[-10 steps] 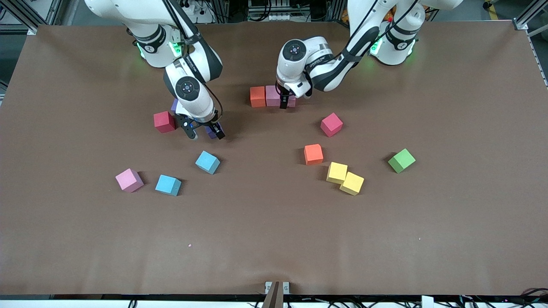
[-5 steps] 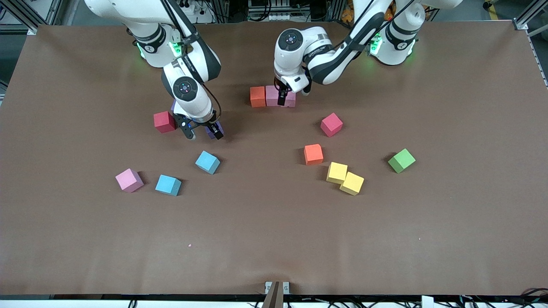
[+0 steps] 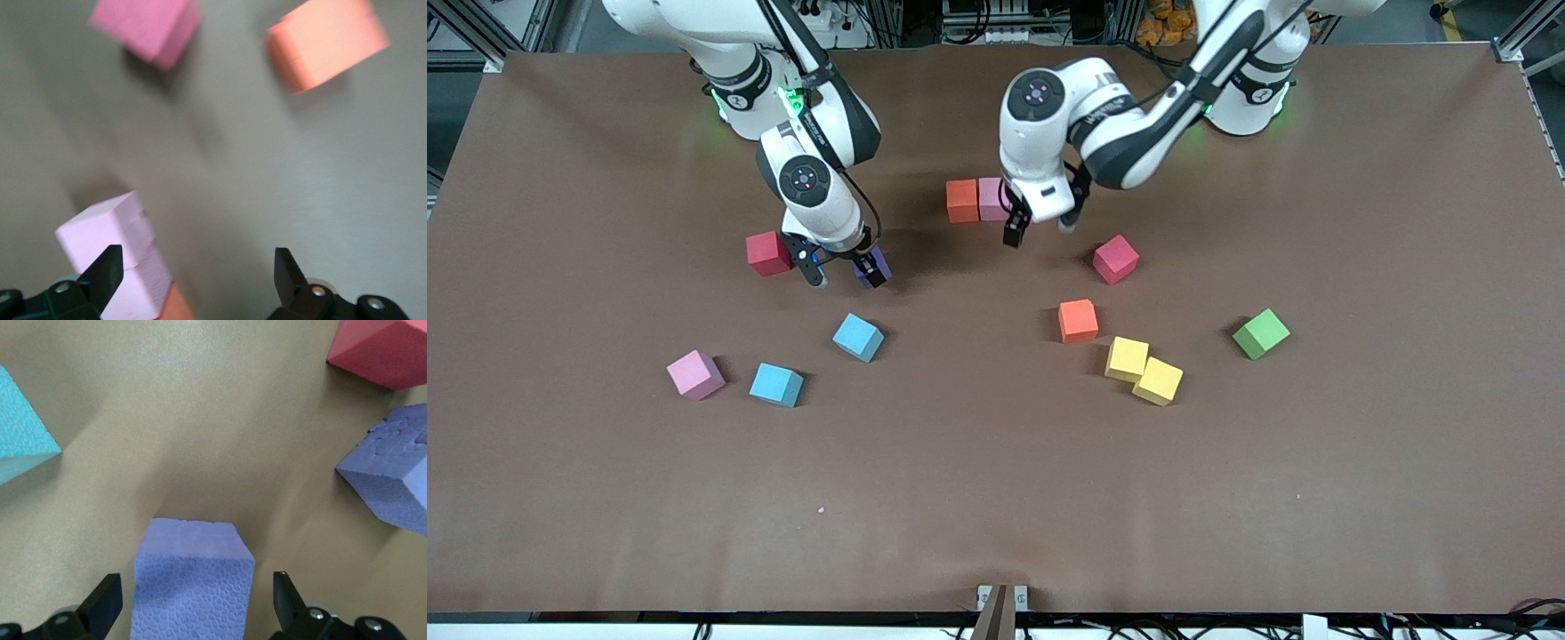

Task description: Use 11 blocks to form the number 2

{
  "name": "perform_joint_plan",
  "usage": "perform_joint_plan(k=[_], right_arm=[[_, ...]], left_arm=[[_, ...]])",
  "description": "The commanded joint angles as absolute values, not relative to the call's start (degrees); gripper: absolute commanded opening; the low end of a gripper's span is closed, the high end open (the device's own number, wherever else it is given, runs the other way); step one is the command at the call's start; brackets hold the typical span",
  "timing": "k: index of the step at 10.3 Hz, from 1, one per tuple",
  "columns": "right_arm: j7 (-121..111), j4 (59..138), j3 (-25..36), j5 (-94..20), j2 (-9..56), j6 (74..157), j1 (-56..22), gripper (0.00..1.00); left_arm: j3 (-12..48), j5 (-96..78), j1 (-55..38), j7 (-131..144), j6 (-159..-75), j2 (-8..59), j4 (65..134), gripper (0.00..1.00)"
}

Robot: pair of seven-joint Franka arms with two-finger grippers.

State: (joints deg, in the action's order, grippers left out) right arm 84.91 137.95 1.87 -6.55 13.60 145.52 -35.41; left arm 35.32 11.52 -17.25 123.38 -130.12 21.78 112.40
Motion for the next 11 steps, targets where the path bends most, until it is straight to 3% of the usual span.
perform_joint_plan(k=[1,3,4,5,6,8,11], right_arm=[[84.29,140.10,0.97,-7.21,11.51,146.60,-34.19,1.00],[84.29,140.10,0.97,-7.21,11.51,146.69,-34.19,1.00],[84.46,140.10,0.97,-7.29,11.51,146.95,-34.19,0.69],[84.46,140.10,0.88,-8.86,11.51,147.21,-34.45,0.30],[84.46,140.01,0.88,-9.75,11.51,147.30,-34.71,0.16],[84.55,138.70,0.79,-9.76,11.34,146.61,-36.03,0.16],[85.17,128.28,0.88,-9.76,12.91,139.44,-41.91,0.18]], left_arm=[[29.57,12.39,-16.96,112.01,-125.96,22.58,104.89,1.00],[24.46,11.78,-16.96,98.08,-124.98,23.55,101.52,1.00],[20.69,11.52,-16.96,92.08,-124.98,23.90,100.64,1.00],[17.70,10.47,-17.05,86.54,-125.07,25.12,99.16,1.00],[15.58,9.33,-16.96,82.40,-125.07,26.96,97.05,1.00],[12.93,8.79,-17.05,73.26,-125.07,30.39,93.88,1.00],[10.56,8.01,-17.05,72.33,-125.59,36.28,90.27,1.00]])
